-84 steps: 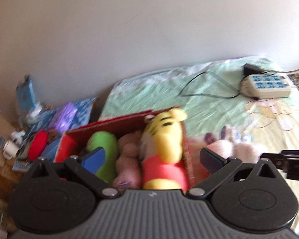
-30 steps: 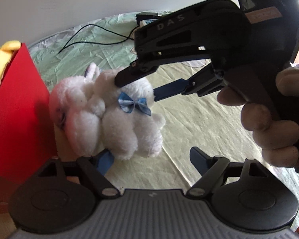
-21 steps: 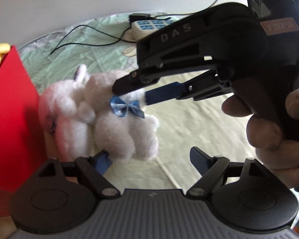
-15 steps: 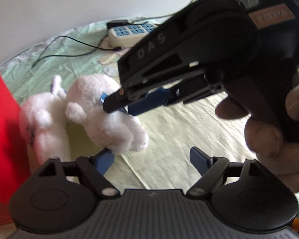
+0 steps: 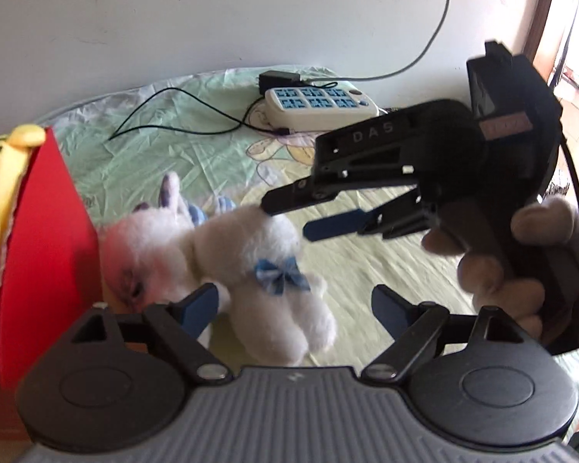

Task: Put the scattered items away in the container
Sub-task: 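Close the right gripper on the white bunny plush's body, then lift the white bunny with the right gripper toward the red box, then lower the bunny into the red box and open the right gripper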

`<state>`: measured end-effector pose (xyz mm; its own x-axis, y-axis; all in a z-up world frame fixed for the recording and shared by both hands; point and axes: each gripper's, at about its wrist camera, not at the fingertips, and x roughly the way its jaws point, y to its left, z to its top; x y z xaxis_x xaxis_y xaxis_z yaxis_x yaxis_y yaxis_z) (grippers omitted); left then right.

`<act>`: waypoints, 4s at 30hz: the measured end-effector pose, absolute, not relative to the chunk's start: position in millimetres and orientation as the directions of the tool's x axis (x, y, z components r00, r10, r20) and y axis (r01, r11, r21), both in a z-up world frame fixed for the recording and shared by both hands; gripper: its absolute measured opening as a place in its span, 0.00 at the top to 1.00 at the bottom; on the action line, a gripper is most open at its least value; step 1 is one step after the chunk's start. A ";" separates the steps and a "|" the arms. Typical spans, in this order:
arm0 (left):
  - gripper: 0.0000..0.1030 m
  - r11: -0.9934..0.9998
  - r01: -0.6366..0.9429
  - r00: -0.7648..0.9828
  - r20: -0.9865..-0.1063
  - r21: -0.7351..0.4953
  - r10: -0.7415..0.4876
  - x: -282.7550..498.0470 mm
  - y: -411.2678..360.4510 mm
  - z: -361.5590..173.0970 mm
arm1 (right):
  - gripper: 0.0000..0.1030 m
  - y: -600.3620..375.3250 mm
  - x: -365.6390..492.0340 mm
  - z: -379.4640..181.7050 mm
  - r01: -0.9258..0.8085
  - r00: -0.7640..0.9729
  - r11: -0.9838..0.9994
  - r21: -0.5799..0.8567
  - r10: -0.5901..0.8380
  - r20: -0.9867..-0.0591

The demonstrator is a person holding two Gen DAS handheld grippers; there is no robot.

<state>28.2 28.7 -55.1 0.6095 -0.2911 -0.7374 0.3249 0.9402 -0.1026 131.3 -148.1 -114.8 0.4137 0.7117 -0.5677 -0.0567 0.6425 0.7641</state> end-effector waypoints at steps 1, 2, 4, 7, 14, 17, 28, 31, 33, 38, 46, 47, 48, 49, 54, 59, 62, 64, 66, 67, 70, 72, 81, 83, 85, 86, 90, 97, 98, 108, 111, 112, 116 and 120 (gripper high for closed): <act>0.15 0.942 0.320 0.606 -0.742 -0.102 -0.286 33.2 27.4 -59.1 | 0.45 -148.0 135.4 -120.2 -0.036 0.406 0.622 0.782 0.724 -0.557; 0.15 0.944 0.317 0.603 -0.748 -0.094 -0.277 37.4 26.1 -63.7 | 0.45 -148.1 139.0 -125.5 -0.011 0.394 0.596 0.803 0.741 -0.544; 0.15 0.950 0.301 0.598 -0.759 -0.082 -0.255 43.6 26.8 -71.8 | 0.47 -146.0 143.6 -133.3 0.008 0.358 0.544 0.839 0.782 -0.510; 0.12 0.947 0.306 0.592 -0.759 -0.098 -0.270 44.0 31.7 -73.6 | 0.47 -140.6 139.7 -135.4 0.001 0.330 0.514 0.858 0.810 -0.485; 0.04 0.917 0.365 0.567 -0.744 -0.159 -0.354 36.4 13.6 -70.9 | 0.40 -158.1 108.0 -117.6 -0.011 0.348 0.539 0.842 0.792 -0.502; 0.04 0.891 0.421 0.530 -0.752 -0.168 -0.392 31.7 -1.3 -75.8 | 0.33 -178.2 93.5 -110.9 0.002 0.395 0.555 0.832 0.764 -0.510; 0.09 0.882 0.416 0.504 -0.752 -0.220 -0.425 52.3 35.3 -70.3 | 0.33 -199.3 70.2 -121.4 -0.031 0.436 0.658 0.753 0.687 -0.582; 0.18 0.868 0.432 0.481 -0.751 -0.247 -0.453 58.5 36.2 -77.1 | 0.33 -189.1 70.3 -126.3 -0.060 0.442 0.646 0.761 0.701 -0.560; 0.21 0.858 0.437 0.464 -0.750 -0.270 -0.472 63.6 36.8 -81.7 | 0.34 -184.6 74.1 -131.5 -0.059 0.442 0.638 0.768 0.706 -0.553; 0.25 0.864 0.447 0.476 -0.756 -0.233 -0.450 68.8 31.4 -86.1 | 0.33 -178.7 87.1 -138.7 -0.029 0.454 0.589 0.807 0.727 -0.515; 0.27 0.874 0.435 0.483 -0.763 -0.216 -0.429 69.4 25.2 -91.6 | 0.42 -172.7 96.0 -145.5 -0.020 0.448 0.524 0.852 0.766 -0.461; 0.28 0.877 0.434 0.489 -0.764 -0.206 -0.421 67.6 23.9 -91.8 | 0.44 -173.1 95.8 -145.9 -0.017 0.447 0.515 0.857 0.770 -0.454; 0.28 0.878 0.433 0.490 -0.764 -0.205 -0.420 66.3 23.5 -91.7 | 0.45 -173.8 94.9 -145.5 -0.021 0.448 0.517 0.856 0.770 -0.454; 0.30 0.876 0.432 0.484 -0.764 -0.216 -0.427 65.4 24.1 -91.0 | 0.47 -174.9 93.4 -144.5 -0.029 0.448 0.522 0.853 0.769 -0.455; 0.32 0.854 0.439 0.446 -0.757 -0.281 -0.478 53.7 18.6 -89.2 | 0.49 -187.7 81.1 -140.1 -0.042 0.451 0.546 0.837 0.758 -0.472; 0.29 0.823 0.493 0.424 -0.748 -0.283 -0.511 40.6 5.4 -90.9 | 0.49 -207.2 61.7 -136.7 -0.038 0.452 0.586 0.809 0.732 -0.509; 0.19 0.805 0.507 0.411 -0.735 -0.308 -0.539 45.9 5.5 -91.1 | 0.47 -219.2 55.3 -138.1 -0.019 0.459 0.599 0.801 0.717 -0.525; 0.05 0.797 0.504 0.403 -0.725 -0.334 -0.558 53.5 7.9 -91.0 | 0.42 -224.7 54.1 -135.8 -0.006 0.481 0.609 0.793 0.697 -0.532; 0.04 0.803 0.490 0.410 -0.723 -0.340 -0.556 61.8 9.9 -93.6 | 0.42 -227.3 55.0 -133.4 0.002 0.505 0.605 0.796 0.686 -0.523; 0.07 0.806 0.485 0.403 -0.732 -0.339 -0.550 66.7 8.8 -95.8 | 0.42 -226.7 56.1 -132.6 0.004 0.513 0.602 0.799 0.684 -0.518; 0.19 0.791 0.497 0.382 -0.728 -0.357 -0.569 70.2 5.0 -97.1 | 0.41 -220.0 60.0 -132.7 -0.003 0.510 0.602 0.798 0.687 -0.517; 0.18 0.796 0.495 0.385 -0.734 -0.347 -0.560 69.1 1.0 -98.4 | 0.41 -215.8 61.7 -135.5 -0.003 0.507 0.589 0.808 0.697 -0.507; 0.34 0.823 0.468 0.421 -0.739 -0.320 -0.527 62.4 2.1 -94.4 | 0.47 -213.4 57.8 -142.1 -0.016 0.517 0.555 0.832 0.717 -0.468; 0.35 0.829 0.474 0.439 -0.736 -0.297 -0.515 56.8 -1.6 -89.9 | 0.48 -212.4 54.8 -139.5 -0.027 0.520 0.560 0.828 0.715 -0.467; 0.35 0.830 0.480 0.456 -0.728 -0.283 -0.512 51.0 -4.4 -81.9 | 0.48 -213.2 49.9 -134.3 -0.039 0.531 0.560 0.828 0.713 -0.457; 0.35 0.830 0.485 0.465 -0.723 -0.274 -0.510 48.0 -6.2 -77.0 | 0.48 -214.3 47.2 -130.4 -0.046 0.537 0.558 0.829 0.713 -0.450; 0.35 0.832 0.507 0.509 -0.700 -0.227 -0.501 34.4 -11.3 -54.5 | 0.48 -217.6 37.5 -110.9 -0.083 0.557 0.556 0.827 0.714 -0.424; 0.35 0.865 0.478 0.637 -0.617 -0.153 -0.461 12.3 7.5 -4.3 | 0.48 -199.6 29.6 -64.8 -0.220 0.583 0.558 0.800 0.733 -0.351; 0.35 0.873 0.467 0.659 -0.603 -0.142 -0.450 9.0 12.0 3.4 | 0.48 -194.5 29.3 -58.6 -0.242 0.581 0.551 0.799 0.742 -0.336; 0.35 0.942 0.327 0.799 -0.509 -0.081 -0.321 -24.5 88.5 40.3 | 0.48 -99.0 36.9 -14.7 -0.421 0.513 0.494 0.761 0.821 -0.250; 0.35 0.957 0.276 0.823 -0.493 -0.084 -0.281 -33.9 119.2 43.8 | 0.48 -59.8 37.9 -6.7 -0.461 0.479 0.481 0.746 0.843 -0.247; 0.35 0.962 0.259 0.832 -0.487 -0.081 -0.265 -37.2 130.3 44.9 | 0.48 -46.9 38.1 -3.8 -0.476 0.468 0.476 0.739 0.849 -0.246; 0.35 0.978 0.200 0.858 -0.470 -0.066 -0.207 -41.8 171.4 46.9 | 0.47 6.5 39.4 5.9 -0.528 0.431 0.462 0.712 0.869 -0.245; 0.34 0.986 0.151 0.873 -0.458 -0.072 -0.168 -43.1 215.7 46.6 | 0.47 56.0 41.4 13.3 -0.570 0.404 0.453 0.686 0.881 -0.246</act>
